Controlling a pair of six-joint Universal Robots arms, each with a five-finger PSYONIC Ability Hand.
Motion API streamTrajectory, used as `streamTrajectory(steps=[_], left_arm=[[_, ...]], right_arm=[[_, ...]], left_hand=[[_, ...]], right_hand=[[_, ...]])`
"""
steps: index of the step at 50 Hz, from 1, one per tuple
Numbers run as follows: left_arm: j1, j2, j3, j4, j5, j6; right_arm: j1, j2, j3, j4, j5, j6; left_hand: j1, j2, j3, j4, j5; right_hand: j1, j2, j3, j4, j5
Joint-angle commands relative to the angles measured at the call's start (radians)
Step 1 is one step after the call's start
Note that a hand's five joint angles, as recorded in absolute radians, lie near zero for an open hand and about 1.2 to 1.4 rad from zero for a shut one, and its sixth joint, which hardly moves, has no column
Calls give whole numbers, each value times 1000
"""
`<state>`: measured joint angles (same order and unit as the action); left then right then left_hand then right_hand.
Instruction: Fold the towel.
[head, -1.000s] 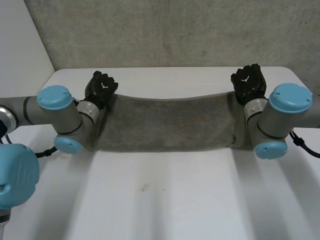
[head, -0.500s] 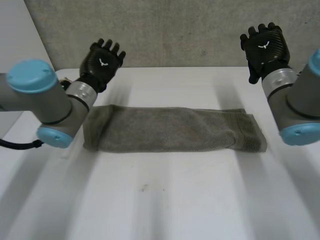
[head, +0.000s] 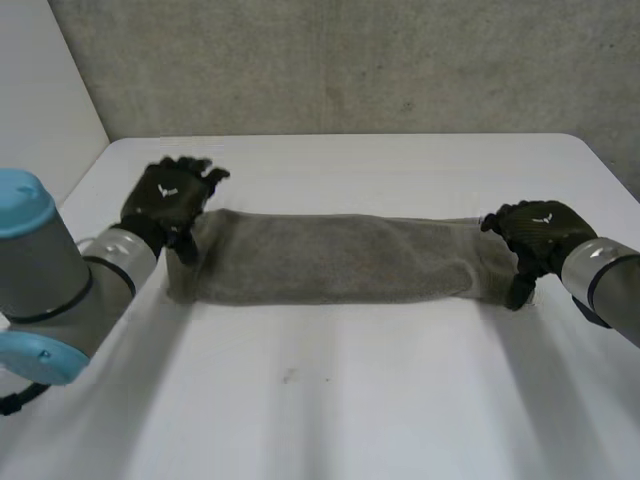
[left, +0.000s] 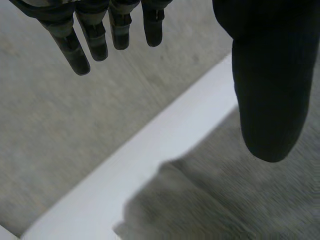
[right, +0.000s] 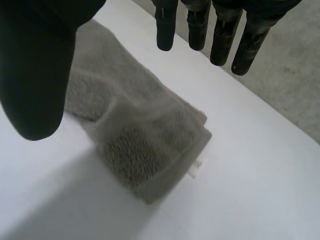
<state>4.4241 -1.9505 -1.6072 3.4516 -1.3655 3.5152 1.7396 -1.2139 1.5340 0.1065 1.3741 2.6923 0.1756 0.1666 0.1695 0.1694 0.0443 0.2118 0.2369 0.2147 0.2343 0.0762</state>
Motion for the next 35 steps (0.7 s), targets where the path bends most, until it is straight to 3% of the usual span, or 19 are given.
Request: streamTrajectory(steps=[1, 14, 16, 17, 19, 29, 35], left_arm=[[3, -105, -10, 84, -13, 7], [3, -172, -14, 173, -49, 10], [3, -179, -14, 173, -50, 11], [3, -183, -14, 175, -50, 11], [3, -186, -13, 173, -49, 11], [5, -212, -4, 172, -52, 36], [8, -246, 4, 172, -72, 109]], right_arm=[[-60, 97, 46, -120, -64, -2], [-92, 217, 23, -246, -69, -12], [-92, 237, 14, -281, -63, -17], [-92, 237, 14, -281, -63, -17], [-92, 260, -4, -297, -60, -19], [-95, 240, -15, -300, -44, -20], [-118, 212, -21, -303, -20, -34]], left_hand=[[6, 15, 12, 12, -38], [6, 15, 12, 12, -38], [6, 15, 12, 12, -38], [6, 15, 12, 12, -38], [6, 15, 12, 12, -38], [9, 18, 15, 15, -35], [6, 15, 12, 12, -38]], right_hand=[[117, 92, 114, 94, 78], [560, 535, 557, 538, 521], [814, 789, 811, 792, 775], [816, 790, 813, 793, 777], [1146, 1120, 1143, 1123, 1107], [1184, 1159, 1182, 1162, 1146], [1184, 1159, 1182, 1162, 1146]])
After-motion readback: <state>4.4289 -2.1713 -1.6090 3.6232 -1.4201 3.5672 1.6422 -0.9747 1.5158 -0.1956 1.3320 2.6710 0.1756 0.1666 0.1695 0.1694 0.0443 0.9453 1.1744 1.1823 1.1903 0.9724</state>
